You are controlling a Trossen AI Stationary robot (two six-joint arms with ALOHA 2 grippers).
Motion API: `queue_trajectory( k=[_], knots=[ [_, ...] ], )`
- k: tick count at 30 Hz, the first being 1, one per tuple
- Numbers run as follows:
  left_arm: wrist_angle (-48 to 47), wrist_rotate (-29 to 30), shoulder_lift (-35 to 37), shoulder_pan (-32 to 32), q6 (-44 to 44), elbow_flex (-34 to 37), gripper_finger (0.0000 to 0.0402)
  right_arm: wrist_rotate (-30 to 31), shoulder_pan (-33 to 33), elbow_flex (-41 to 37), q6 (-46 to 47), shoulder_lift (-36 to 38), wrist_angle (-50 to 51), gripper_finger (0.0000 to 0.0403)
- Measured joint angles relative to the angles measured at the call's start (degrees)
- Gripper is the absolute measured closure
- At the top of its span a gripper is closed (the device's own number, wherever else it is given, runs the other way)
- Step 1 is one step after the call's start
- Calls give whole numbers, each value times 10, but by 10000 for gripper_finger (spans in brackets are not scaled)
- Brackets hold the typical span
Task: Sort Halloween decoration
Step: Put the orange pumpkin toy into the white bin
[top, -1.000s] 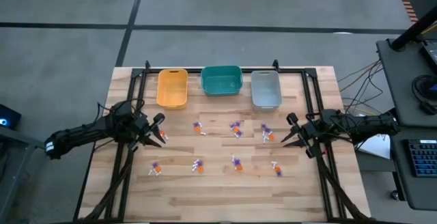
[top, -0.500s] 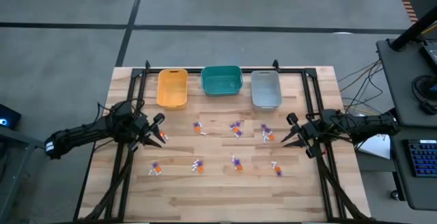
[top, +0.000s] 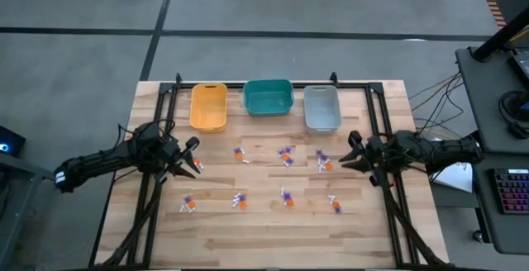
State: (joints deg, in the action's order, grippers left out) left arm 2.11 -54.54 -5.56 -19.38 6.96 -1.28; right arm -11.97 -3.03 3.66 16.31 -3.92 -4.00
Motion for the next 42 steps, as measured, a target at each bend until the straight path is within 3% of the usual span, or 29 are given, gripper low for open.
queue_trajectory(
  k=[4,9,12,14,18,20,26,35,42],
  knots=[
    [0,0,0,0,0,0,326,98,0,0,26,-2,-29,330],
    [36,21,0,2,-51,0,326,169,1,0,3,-24,-57,330],
    [256,87,-7,14,46,6,326,207,1,0,-44,-44,-85,330],
    [411,168,-8,16,126,6,326,244,1,0,-62,-59,-113,330],
    [572,325,-8,16,212,3,326,303,1,0,-81,-86,-192,330],
    [586,360,-7,16,237,-1,326,305,1,0,-105,-96,-218,330],
    [562,360,-20,16,238,-6,326,305,1,9,-160,-119,-263,330],
    [553,360,-34,16,236,-6,326,305,1,66,-135,-185,-263,330],
    [547,359,-46,17,245,-6,326,300,1,138,-98,-256,-177,330]
  ],
)
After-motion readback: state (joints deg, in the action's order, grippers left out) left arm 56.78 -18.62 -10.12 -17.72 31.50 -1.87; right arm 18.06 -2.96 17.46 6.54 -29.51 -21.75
